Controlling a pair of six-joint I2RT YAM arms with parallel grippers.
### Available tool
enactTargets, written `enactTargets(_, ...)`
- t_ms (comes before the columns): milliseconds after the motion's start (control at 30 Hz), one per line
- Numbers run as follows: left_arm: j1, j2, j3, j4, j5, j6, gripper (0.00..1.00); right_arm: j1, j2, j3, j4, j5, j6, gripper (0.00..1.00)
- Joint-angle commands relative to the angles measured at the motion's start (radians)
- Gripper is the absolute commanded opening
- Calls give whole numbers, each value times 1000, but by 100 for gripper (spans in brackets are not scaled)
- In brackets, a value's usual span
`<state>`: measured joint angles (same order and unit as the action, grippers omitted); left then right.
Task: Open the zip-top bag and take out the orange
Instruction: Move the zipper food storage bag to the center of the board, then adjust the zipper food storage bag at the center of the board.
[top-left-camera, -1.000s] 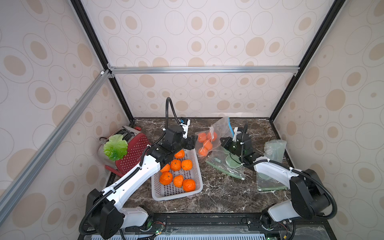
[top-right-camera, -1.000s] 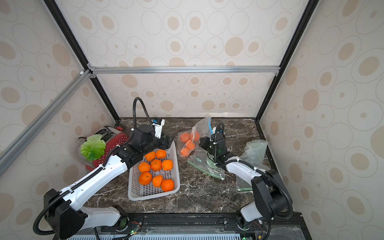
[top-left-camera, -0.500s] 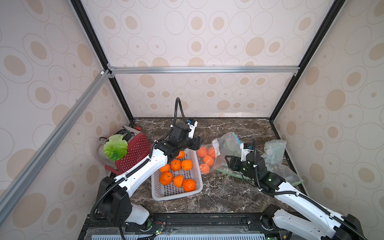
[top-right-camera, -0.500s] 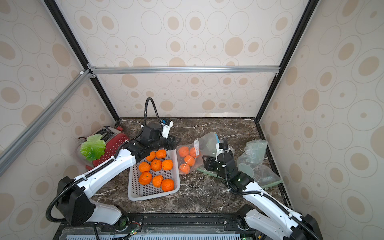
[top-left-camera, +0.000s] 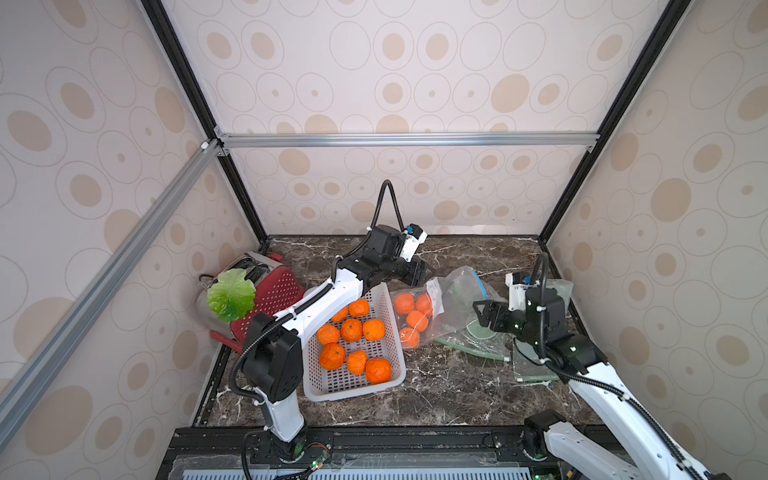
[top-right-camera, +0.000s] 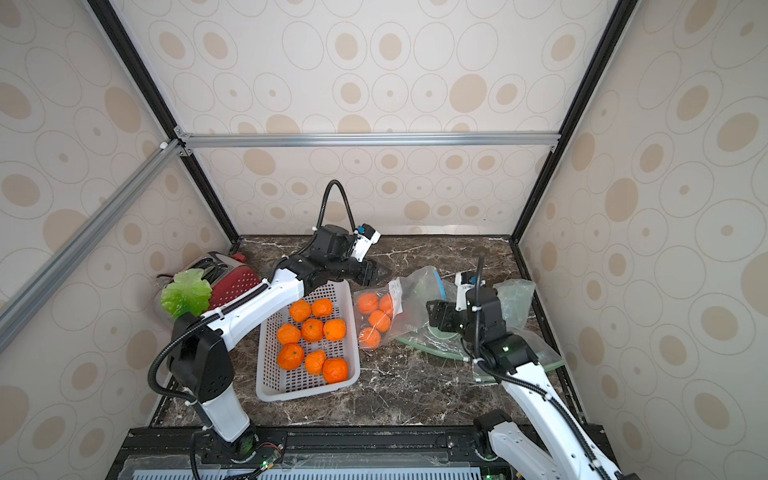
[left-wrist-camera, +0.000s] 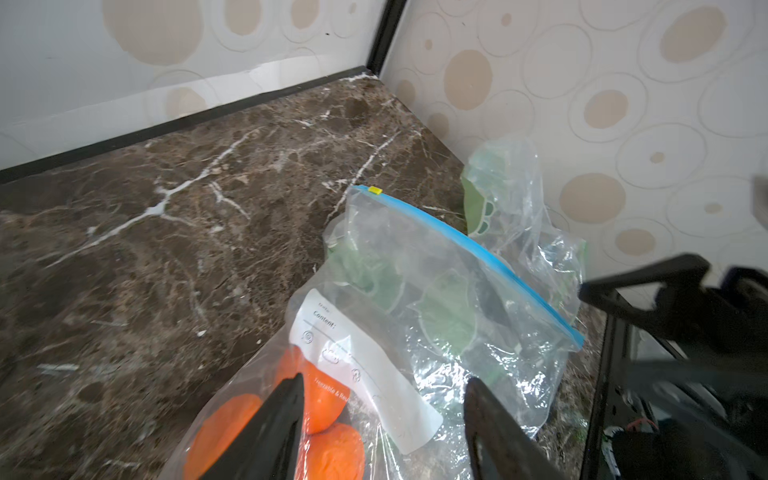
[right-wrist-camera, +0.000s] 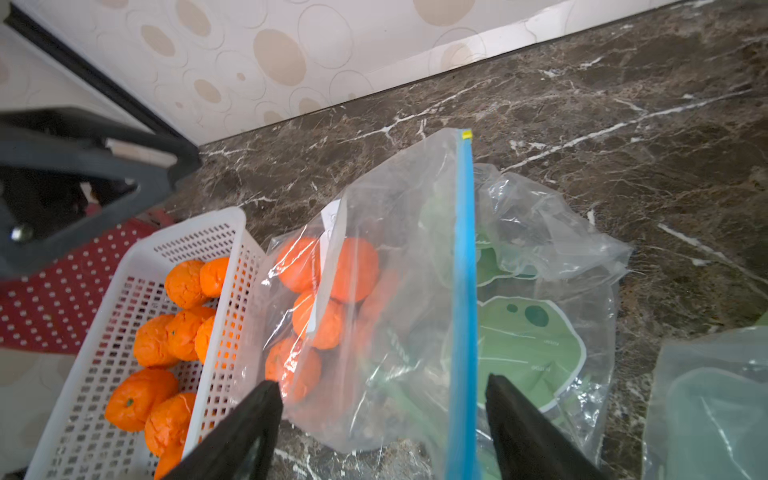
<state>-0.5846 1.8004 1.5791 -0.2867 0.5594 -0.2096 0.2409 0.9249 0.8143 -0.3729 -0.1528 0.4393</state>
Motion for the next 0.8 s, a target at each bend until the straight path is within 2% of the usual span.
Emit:
enactTargets(0,5,47,76,-56,146,89,61,-69,139,90,-16,-185,35,80)
enactTargets(133,5,83,116,-91,192,125,60,-102,320,183,-3,-208,16,80)
enactTargets(233,4,89,128,-114,205,154,60,-157,457,243,15,-334,40,75)
enactTargets(300,4,88,127,-128,200,169,60,-164,522,279,-24,-349,33,73)
enactTargets(400,5,80,119,-142,199,180,60,-166,542,267,-38,-345,27,69)
enactTargets(533,2,60,85,-117,212,171,60,-167,498,206,-46,-334,16,68)
enactTargets(700,-4,31,28,-67,211,157,59,-167,445,151,-45,-235,21,77)
enactTargets(767,-5,33,35,-68,212,153,59,-169,453,155,-59,-143,45,82)
